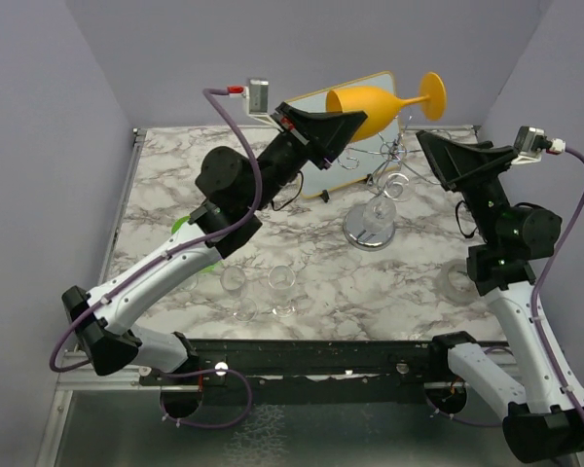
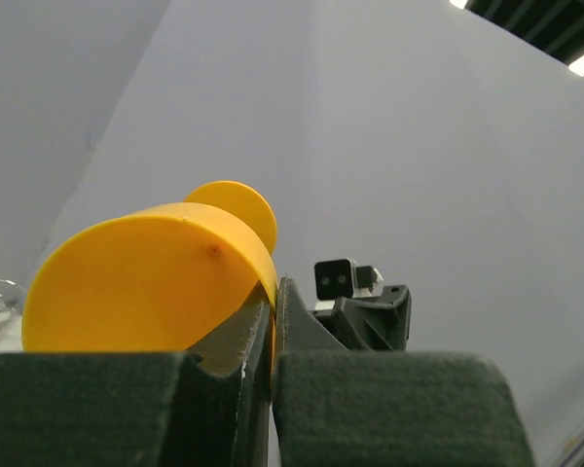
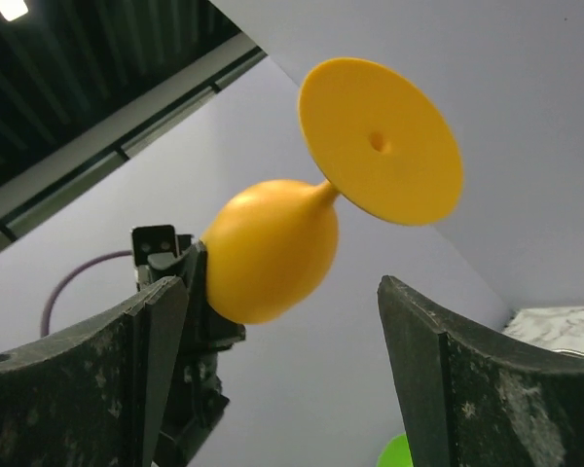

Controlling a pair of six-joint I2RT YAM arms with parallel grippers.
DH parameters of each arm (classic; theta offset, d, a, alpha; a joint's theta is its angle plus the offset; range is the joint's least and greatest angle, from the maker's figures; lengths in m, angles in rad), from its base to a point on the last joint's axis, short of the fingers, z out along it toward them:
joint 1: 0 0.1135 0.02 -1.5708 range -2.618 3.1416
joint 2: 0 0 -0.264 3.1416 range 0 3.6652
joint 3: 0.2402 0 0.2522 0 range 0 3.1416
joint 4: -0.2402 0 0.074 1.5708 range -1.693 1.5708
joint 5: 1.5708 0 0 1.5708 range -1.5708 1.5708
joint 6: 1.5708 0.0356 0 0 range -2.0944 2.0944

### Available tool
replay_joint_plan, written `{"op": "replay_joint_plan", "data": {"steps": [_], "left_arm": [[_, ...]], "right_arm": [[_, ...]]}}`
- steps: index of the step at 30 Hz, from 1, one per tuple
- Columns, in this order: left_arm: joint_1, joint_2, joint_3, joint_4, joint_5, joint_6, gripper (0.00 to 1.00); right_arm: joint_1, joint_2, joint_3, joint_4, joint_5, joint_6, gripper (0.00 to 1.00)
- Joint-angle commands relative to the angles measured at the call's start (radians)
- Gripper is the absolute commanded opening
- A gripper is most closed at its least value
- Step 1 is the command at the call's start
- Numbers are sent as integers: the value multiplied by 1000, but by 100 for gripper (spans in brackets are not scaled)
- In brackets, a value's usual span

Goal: Place the wine glass upside down on the wine glass rack

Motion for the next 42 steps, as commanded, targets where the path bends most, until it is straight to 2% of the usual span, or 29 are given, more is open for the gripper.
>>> {"op": "replay_joint_plan", "data": {"steps": [1, 8, 10, 12, 16, 25, 35, 42], "left_arm": [[-60, 35, 30, 183, 43, -32, 0], [-164, 75, 26, 246, 6, 54, 0], [-186, 83, 29, 252, -9, 78, 0], [-200, 87, 20, 266, -19, 92, 0], [-211, 90, -9, 310, -53, 110, 0], [-212, 108, -25, 367, -46, 119, 0], [-214, 140, -23, 386, -32, 97, 0], [-214, 138, -32, 393, -29, 92, 0]], "right_arm": [[-1, 6, -17, 161, 75, 140, 85], [-1, 1, -11, 104, 199, 252, 85], [-1, 1, -15, 131, 221, 277, 77], [-1, 5, -19, 164, 235, 287, 65], [-1, 19, -20, 201, 233, 300, 51], [-1, 60, 1, 301, 159, 284, 35], [-1, 81, 3, 416, 125, 294, 37], [-1, 51, 1, 396, 153, 273, 46]]}}
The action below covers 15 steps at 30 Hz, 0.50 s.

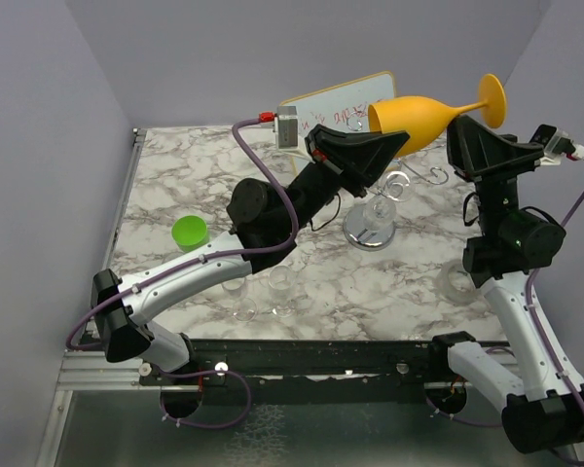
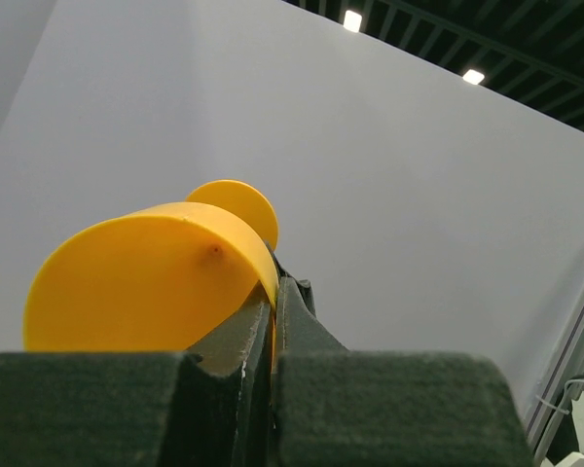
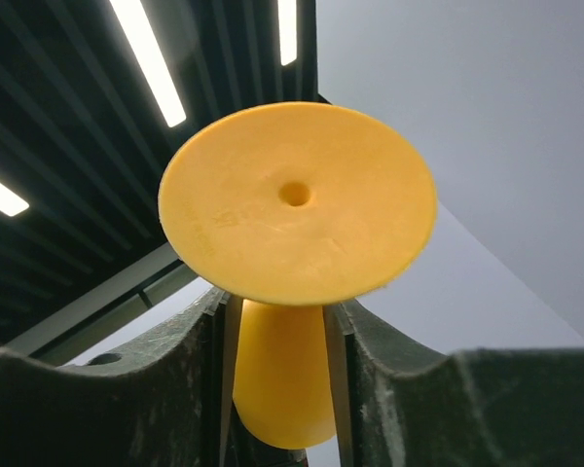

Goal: Place the wine glass upside down on the wine glass rack

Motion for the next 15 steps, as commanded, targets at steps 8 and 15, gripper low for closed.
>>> {"op": "replay_joint_plan", "data": {"steps": [8, 15], "left_arm": [[-6, -35, -57, 56, 8, -2, 0], [-6, -45, -49, 112, -21, 12, 0]], "right_arm": [[-1, -35, 41, -72, 26, -25, 49], [-1, -101, 1, -137, 9, -11, 79]]}}
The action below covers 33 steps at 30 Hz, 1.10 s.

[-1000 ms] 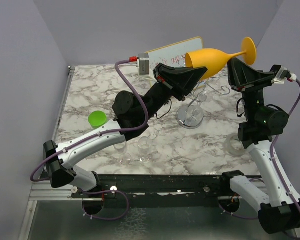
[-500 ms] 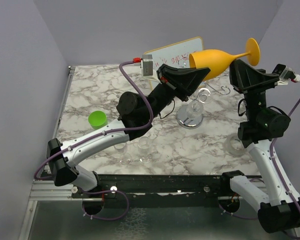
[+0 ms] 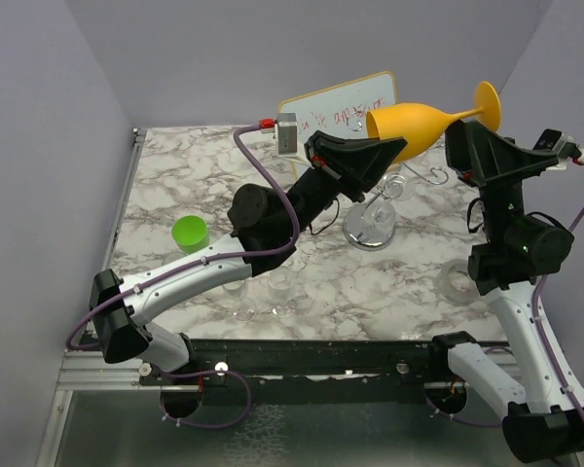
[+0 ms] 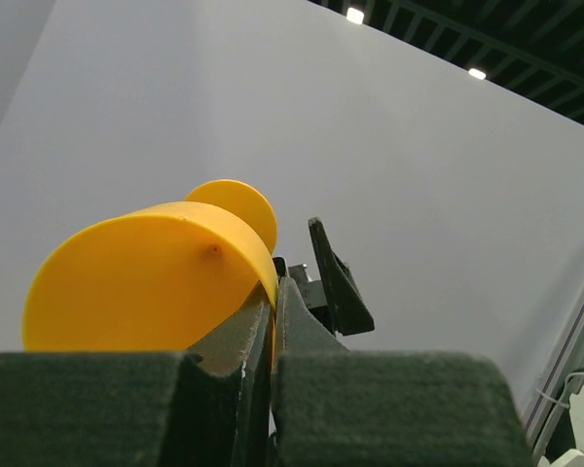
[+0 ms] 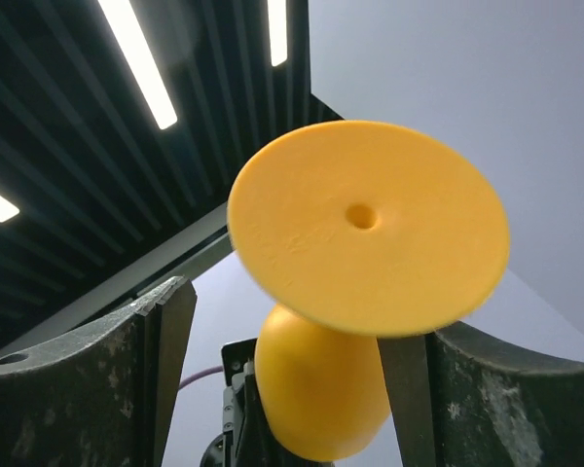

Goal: Place the wine glass upside down on the wine glass rack

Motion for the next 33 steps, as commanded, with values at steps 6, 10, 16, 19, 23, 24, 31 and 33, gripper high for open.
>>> {"op": "replay_joint_plan", "data": {"steps": [6, 10, 16, 19, 23, 24, 31, 33], "left_arm": [[-7, -57, 7, 116, -24, 16, 0], [-5, -79, -19, 131, -9, -24, 0], [-6, -104, -53, 148, 34, -46, 0], [-6, -107, -66, 150, 63, -41, 0], [-5, -111, -88, 157, 88, -36, 0], [-6, -110, -93, 159, 93, -37, 0], [-5, -105, -110, 169, 108, -17, 0], [-5, -107, -121, 173, 111, -12, 0]], "right_arm": [[0, -169, -77, -147, 63, 123, 82], [0, -214, -68, -264, 127, 249, 78], [1, -222, -32, -338, 177, 367, 72], [0, -209, 3, -358, 165, 387, 69], [1, -188, 26, -339, 151, 410, 64], [0, -183, 32, -341, 140, 414, 63], [0, -157, 24, -294, 81, 464, 51], [0, -162, 23, -293, 84, 467, 49]]}}
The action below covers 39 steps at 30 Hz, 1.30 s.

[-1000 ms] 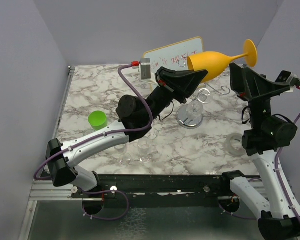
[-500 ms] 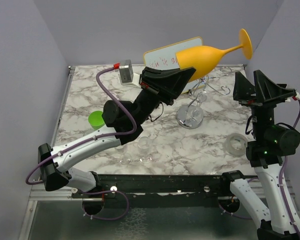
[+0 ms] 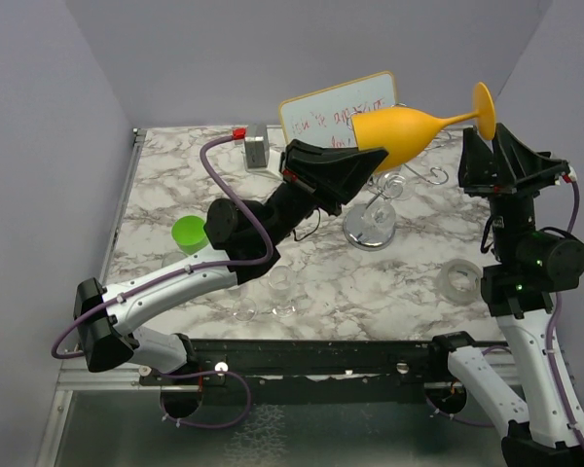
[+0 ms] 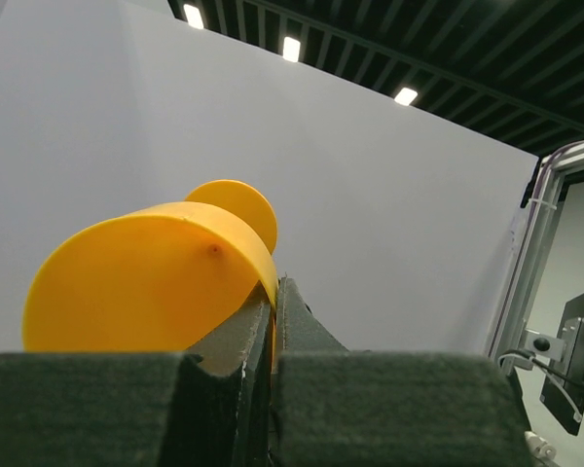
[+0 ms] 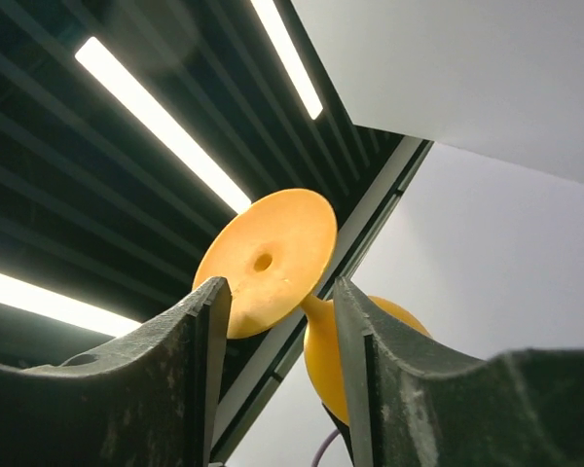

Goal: Place the wine glass upside down on the wine glass rack

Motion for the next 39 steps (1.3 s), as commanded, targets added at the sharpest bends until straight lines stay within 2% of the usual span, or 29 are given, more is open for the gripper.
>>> {"op": "replay_joint_plan", "data": {"steps": [1, 9, 12, 14, 16, 24, 30, 34, 35, 39], "left_arm": [[-5, -13, -32, 50, 34, 18, 0], [-5, -3, -79, 106, 50, 49, 0], [-5, 8, -87, 117, 54, 56, 0], [-5, 8, -102, 117, 41, 56, 4], [-5, -1, -123, 119, 19, 54, 12], [-4, -78, -240, 118, -53, 101, 37], [-1, -180, -320, 79, -148, 152, 74], [-1, -246, -345, 7, -198, 197, 95], [-1, -264, -352, -13, -216, 204, 98], [0, -336, -379, -113, -265, 237, 99]], "right_arm": [[0, -6, 7, 35, -29, 39, 47], [0, -15, -11, 78, -77, 118, 29], [0, -19, -25, 92, -91, 150, 17], [0, -25, -37, 91, -101, 168, 7], [-1, -29, -45, 87, -109, 176, 1], [0, -43, -68, 84, -147, 199, 1], [0, -50, -75, 54, -195, 168, 1], [0, -44, -66, 39, -217, 134, 1], [1, -46, -58, 34, -217, 107, 1], [0, -58, -7, -62, -183, -28, 1]]}}
